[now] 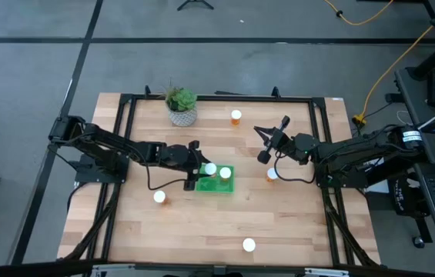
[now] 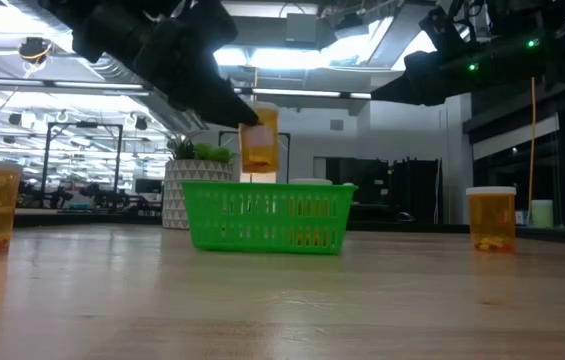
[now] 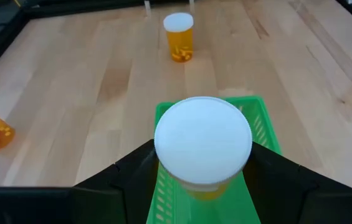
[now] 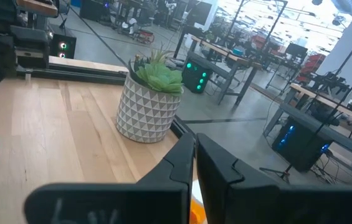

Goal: Pick and place pill bottles into a basket
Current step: Put the orange medicine bottle into the green bin

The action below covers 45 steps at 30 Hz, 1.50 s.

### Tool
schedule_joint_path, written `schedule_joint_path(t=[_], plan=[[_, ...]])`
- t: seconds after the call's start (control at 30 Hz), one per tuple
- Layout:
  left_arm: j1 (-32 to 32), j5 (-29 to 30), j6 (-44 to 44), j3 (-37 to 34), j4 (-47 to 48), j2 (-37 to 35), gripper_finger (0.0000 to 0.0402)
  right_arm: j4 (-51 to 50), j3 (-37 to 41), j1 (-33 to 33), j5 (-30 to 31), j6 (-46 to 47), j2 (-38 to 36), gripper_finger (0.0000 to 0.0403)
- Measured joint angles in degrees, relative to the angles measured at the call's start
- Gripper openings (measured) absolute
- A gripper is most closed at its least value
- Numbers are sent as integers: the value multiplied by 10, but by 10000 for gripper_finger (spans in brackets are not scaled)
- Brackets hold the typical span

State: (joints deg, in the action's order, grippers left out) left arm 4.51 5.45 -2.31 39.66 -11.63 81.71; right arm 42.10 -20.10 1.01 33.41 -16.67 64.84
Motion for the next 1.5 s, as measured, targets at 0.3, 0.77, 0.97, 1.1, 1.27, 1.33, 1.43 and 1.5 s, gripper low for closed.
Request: schedule_joint_path(t=[0.3,0.77,0.97,1.1,1.27,1.33,1.43,1.5], plan=[[-1,15,0,0,19,11,214,0,0,0,0,1,0,23],[-2,19,-7,-1,-16,77,214,-1,0,0,0,1,0,23],[-2,26,-6,-1,-23,77,214,-1,0,0,0,1,0,23],[-2,26,-6,-1,-23,78,214,0,0,0,0,1,0,23],[-2,26,-4,-1,-23,78,214,0,0,0,0,1,0,23],[-2,26,-4,-1,-23,78,214,0,0,0,0,1,0,23],[-2,26,-4,-1,-23,78,214,0,0,0,0,1,0,23],[-2,26,-4,-1,-23,78,214,0,0,0,0,1,0,23]])
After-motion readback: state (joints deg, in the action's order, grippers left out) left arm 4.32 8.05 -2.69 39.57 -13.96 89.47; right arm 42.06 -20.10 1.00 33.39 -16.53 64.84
